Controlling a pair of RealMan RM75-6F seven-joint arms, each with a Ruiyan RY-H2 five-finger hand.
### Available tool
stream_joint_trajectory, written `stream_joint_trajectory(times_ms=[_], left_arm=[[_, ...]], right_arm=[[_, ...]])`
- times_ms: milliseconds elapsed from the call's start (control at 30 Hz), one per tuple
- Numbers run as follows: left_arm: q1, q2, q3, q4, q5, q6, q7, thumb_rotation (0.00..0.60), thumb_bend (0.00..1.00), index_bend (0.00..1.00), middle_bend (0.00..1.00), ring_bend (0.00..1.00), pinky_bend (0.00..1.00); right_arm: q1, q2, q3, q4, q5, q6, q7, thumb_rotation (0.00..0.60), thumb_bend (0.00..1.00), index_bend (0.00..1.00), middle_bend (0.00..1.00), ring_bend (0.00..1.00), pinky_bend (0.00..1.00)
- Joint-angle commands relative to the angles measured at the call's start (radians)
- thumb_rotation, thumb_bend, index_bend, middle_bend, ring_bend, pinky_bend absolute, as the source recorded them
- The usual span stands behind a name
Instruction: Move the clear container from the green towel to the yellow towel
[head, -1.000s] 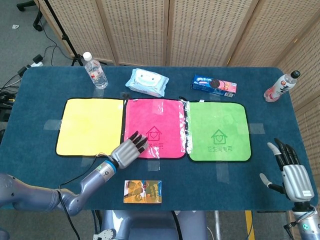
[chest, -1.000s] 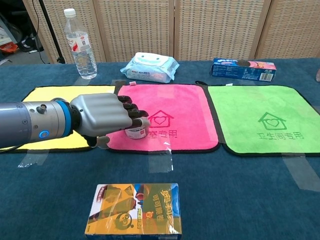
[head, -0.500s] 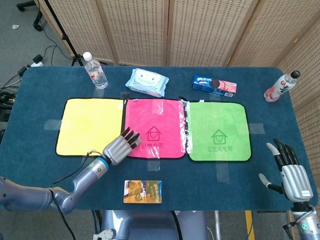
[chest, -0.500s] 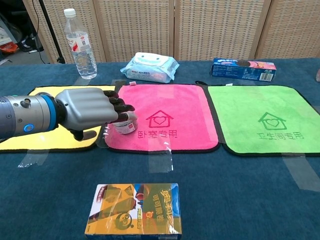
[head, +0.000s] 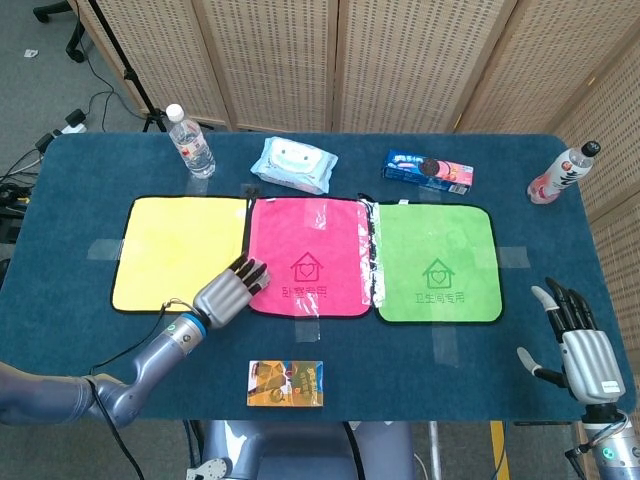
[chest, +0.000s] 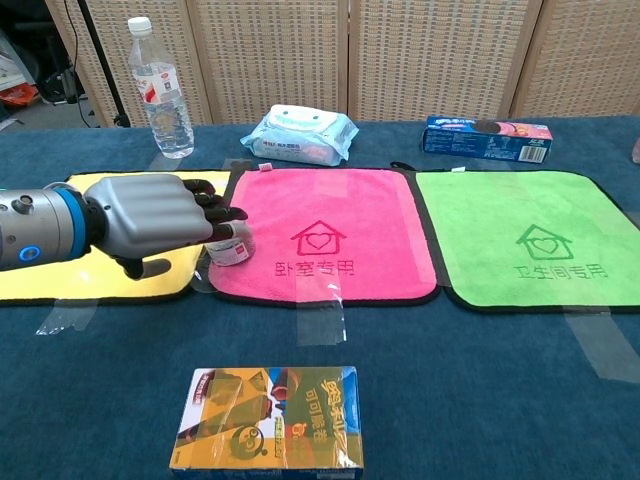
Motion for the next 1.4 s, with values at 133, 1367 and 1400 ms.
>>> stream_joint_trajectory(times_ms=[133,1367,1400], left_arm=[[0.016,0.029,0.01,-0.012,0.021,0.008,-0.005,0.6,0.47,0.0,0.0,0.0,0.0],[0.063,0.054,0.008,0.01,0.045,-0.011,0.005,0.6,0.47,0.0,0.0,0.0,0.0],[0.065,0.056,0.01,0.011,0.047,-0.011,0.005,0.6,0.47,0.0,0.0,0.0,0.0]], right_arm=[[0.0,0.0,0.001,0.001,-0.001,0.002,0.001,0.6,0.31,0.11,0.0,0.0,0.05],[-0.004,-0.008,0.004,0.008,-0.013,0.023,0.009,0.6,0.31,0.11,0.0,0.0,0.05],[-0.004,-0.008,0.004,0.009,-0.013,0.022,0.008,0.6,0.31,0.11,0.0,0.0,0.05]])
